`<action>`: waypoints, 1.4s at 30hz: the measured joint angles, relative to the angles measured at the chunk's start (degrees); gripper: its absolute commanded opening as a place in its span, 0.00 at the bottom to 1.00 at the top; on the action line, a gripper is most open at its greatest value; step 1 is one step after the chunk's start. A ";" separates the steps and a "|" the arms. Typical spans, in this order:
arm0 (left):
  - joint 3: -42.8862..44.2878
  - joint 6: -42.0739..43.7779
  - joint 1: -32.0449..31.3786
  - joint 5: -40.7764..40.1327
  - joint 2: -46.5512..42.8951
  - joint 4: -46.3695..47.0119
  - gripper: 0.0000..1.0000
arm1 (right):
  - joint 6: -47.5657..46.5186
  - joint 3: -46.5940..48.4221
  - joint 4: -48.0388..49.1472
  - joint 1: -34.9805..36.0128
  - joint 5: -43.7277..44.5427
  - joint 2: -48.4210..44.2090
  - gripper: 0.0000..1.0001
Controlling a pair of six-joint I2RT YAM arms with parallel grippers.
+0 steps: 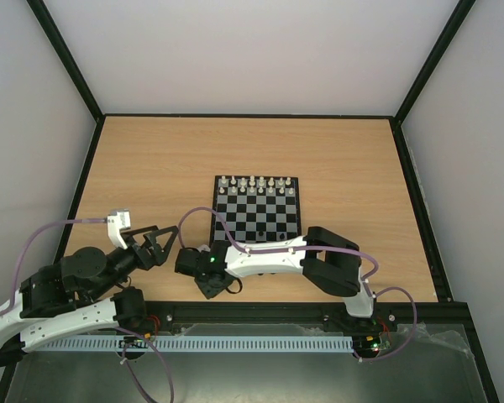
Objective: Set up the chess pieces on the board
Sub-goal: Pick up the chess piece at the center of the board, then place the chess piece on the chessboard.
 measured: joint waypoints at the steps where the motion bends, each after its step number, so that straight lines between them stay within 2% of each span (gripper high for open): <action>1: 0.00 0.00 0.00 0.00 0.00 -0.02 0.99 | 0.09 0.00 0.00 0.00 0.00 0.09 0.13; 4: 0.13 0.02 0.00 0.00 0.00 0.00 0.99 | 0.04 0.00 0.02 0.00 -0.02 0.24 0.10; 11: 1.92 0.81 0.00 -0.31 0.02 0.04 0.99 | 0.07 -0.04 -0.02 0.00 0.04 -0.42 0.10; 16: 2.27 1.16 0.00 -0.87 0.02 0.00 0.99 | 0.00 -0.07 -1.25 -0.04 0.87 -6.16 0.11; 20: 2.27 1.44 0.00 -1.09 0.02 0.00 0.99 | -0.83 1.01 -3.26 -1.68 1.84 -11.74 0.11; 24: 2.43 1.53 -0.02 -1.36 0.02 -0.11 0.99 | -2.62 3.08 -4.72 -6.43 2.62 -13.46 0.11; 34: 3.34 1.95 -0.02 -1.95 0.02 -0.39 0.99 | -7.54 11.26 -6.78 -14.19 3.06 -4.24 0.11; 42: 3.34 2.08 -0.02 -1.95 0.02 -0.37 0.99 | -9.31 13.29 -7.32 -15.78 2.89 2.91 0.11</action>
